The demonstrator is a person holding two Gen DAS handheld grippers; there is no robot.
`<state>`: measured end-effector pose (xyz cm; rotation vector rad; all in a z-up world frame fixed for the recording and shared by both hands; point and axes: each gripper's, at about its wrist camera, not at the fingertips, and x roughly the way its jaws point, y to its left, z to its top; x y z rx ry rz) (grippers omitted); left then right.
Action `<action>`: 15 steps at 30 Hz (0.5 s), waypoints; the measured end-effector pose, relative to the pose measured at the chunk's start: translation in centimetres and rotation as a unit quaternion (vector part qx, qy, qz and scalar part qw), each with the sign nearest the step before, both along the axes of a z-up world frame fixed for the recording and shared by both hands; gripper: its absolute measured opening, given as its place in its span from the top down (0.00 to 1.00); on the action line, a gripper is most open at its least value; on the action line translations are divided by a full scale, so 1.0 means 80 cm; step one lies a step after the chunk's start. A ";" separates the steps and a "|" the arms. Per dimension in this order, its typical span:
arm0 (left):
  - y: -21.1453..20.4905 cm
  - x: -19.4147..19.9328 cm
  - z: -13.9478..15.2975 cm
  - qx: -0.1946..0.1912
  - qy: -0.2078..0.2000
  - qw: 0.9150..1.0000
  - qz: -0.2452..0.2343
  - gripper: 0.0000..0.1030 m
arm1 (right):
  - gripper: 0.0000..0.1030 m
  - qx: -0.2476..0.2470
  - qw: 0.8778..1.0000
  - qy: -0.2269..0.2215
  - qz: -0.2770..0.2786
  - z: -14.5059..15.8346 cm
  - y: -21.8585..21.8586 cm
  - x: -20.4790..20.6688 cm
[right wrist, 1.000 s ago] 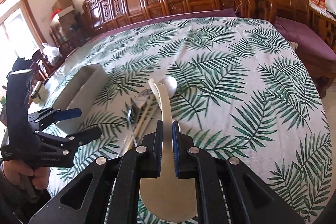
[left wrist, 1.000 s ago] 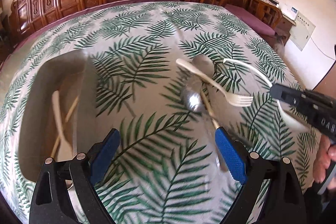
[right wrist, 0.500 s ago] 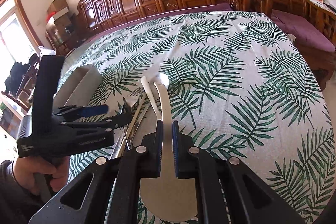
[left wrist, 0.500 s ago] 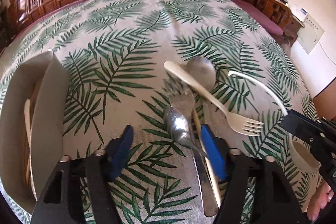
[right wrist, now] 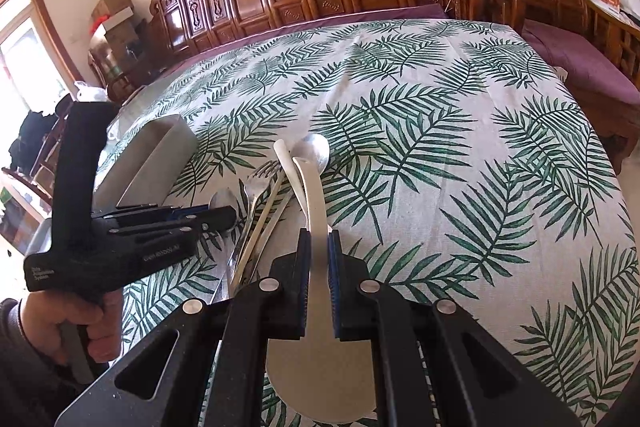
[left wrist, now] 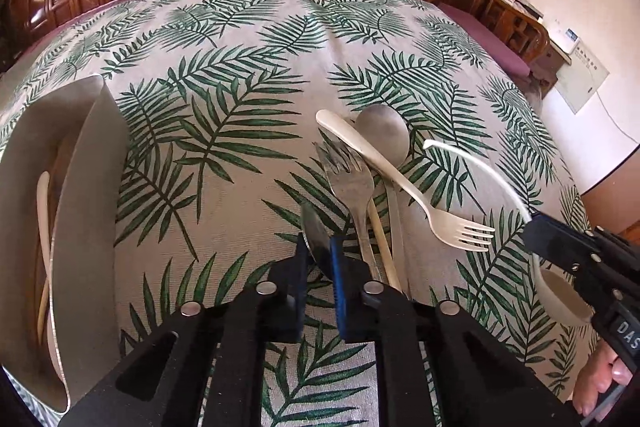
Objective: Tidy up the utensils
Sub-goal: 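Lower the left gripper onto a metal spoon and close while the right gripper holds the white spoon, then carry the metal spoon into the grey tray and open the left gripper while the right holds the white spoon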
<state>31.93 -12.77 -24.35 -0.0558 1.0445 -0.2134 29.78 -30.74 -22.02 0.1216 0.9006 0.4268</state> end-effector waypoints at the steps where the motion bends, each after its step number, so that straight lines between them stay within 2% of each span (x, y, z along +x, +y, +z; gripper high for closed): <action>1: 0.001 -0.002 0.003 0.000 -0.002 1.000 -0.002 0.94 | 0.90 -0.001 1.000 0.001 0.001 -0.001 0.002 0.000; 3: 0.004 -0.005 0.010 -0.002 -0.007 1.000 -0.006 0.99 | 0.90 0.000 1.000 0.003 0.001 -0.001 0.004 0.000; 7: 0.009 -0.013 0.023 0.007 -0.020 1.000 -0.013 0.99 | 0.90 -0.002 1.000 0.006 0.004 -0.003 0.014 -0.002; 15: 0.033 -0.030 0.054 -0.007 -0.035 0.999 -0.021 0.99 | 0.90 -0.010 1.000 0.003 0.014 -0.003 0.039 -0.009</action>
